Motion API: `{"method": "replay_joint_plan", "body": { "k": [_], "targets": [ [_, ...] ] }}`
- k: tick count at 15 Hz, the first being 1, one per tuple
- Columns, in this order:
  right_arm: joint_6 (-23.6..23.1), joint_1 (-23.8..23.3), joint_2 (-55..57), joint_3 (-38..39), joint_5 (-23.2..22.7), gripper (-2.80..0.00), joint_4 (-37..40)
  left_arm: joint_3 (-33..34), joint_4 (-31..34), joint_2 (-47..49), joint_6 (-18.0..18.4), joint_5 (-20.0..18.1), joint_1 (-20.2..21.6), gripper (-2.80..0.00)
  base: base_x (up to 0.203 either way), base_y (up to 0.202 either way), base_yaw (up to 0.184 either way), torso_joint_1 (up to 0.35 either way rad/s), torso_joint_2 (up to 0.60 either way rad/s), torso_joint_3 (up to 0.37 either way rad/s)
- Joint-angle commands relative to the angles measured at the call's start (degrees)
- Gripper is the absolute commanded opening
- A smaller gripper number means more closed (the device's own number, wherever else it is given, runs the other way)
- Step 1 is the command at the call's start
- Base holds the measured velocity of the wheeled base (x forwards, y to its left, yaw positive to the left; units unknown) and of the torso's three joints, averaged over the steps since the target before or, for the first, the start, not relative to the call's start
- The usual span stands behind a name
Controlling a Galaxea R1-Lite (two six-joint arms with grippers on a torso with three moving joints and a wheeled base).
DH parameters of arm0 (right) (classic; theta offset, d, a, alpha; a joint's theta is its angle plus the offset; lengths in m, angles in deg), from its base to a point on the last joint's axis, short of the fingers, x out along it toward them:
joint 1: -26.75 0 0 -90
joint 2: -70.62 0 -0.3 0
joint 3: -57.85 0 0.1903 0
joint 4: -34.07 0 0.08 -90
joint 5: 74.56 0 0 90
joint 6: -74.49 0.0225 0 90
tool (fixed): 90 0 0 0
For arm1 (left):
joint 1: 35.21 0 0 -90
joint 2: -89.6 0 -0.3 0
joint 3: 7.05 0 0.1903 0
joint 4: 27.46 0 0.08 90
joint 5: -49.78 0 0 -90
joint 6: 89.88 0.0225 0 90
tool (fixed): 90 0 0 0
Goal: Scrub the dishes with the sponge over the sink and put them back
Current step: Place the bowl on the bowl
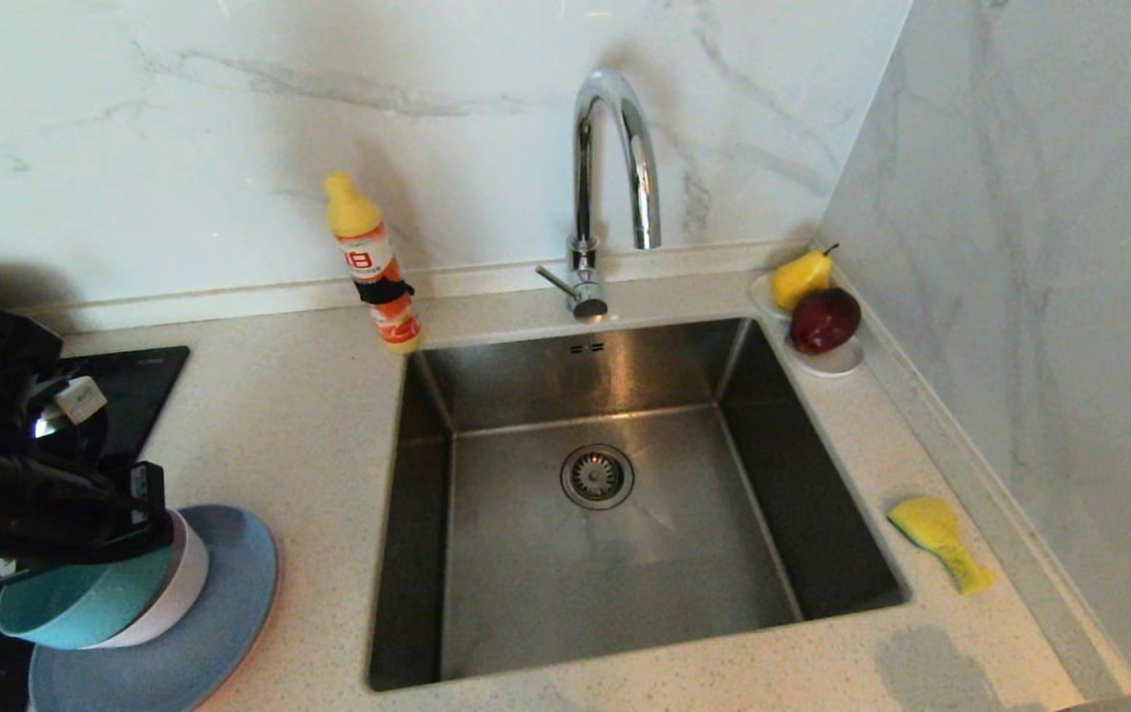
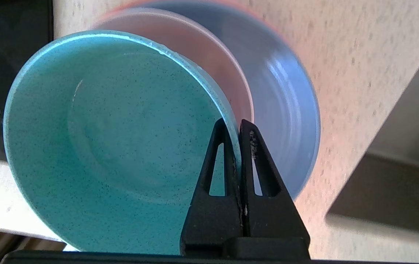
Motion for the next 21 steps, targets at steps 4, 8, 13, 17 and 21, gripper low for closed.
{"method": "replay_joint_plan", "body": {
  "k": [4, 8, 13, 17, 21],
  "targets": [
    [0.0, 0.0, 0.1, 0.0, 0.0, -2.80, 0.0, -0.3, -0.4, 1.2, -0.2, 0.2, 0.0, -2.80, 0.000, 0.000, 0.000, 0.000, 0.00, 0.000],
    [0.0, 0.0, 0.1, 0.0, 0.0, -2.80, 0.0, -0.9, -0.9, 1.4, -0.1, 0.2, 0.0, -2.80, 0.000, 0.000, 0.000, 0.000, 0.00, 0.000],
    [0.0, 0.0, 0.1, 0.0, 0.0, -2.80, 0.0, -1.1, -2.6, 2.9, -0.3, 0.4, 0.1, 0.00, 0.000, 0.000, 0.000, 0.000, 0.00, 0.000],
    [0.0, 0.0, 0.1, 0.0, 0.0, -2.80, 0.0, -2.6, -2.6, 2.1, -0.8, 0.0, 0.1, 0.00, 0.000, 0.000, 0.000, 0.000, 0.00, 0.000],
    [0.0, 0.0, 0.1, 0.0, 0.0, -2.80, 0.0, -7.9, -1.7, -3.3, -2.4, -0.6, 0.1, 0.00, 0.000, 0.000, 0.000, 0.000, 0.00, 0.000]
  ]
}}
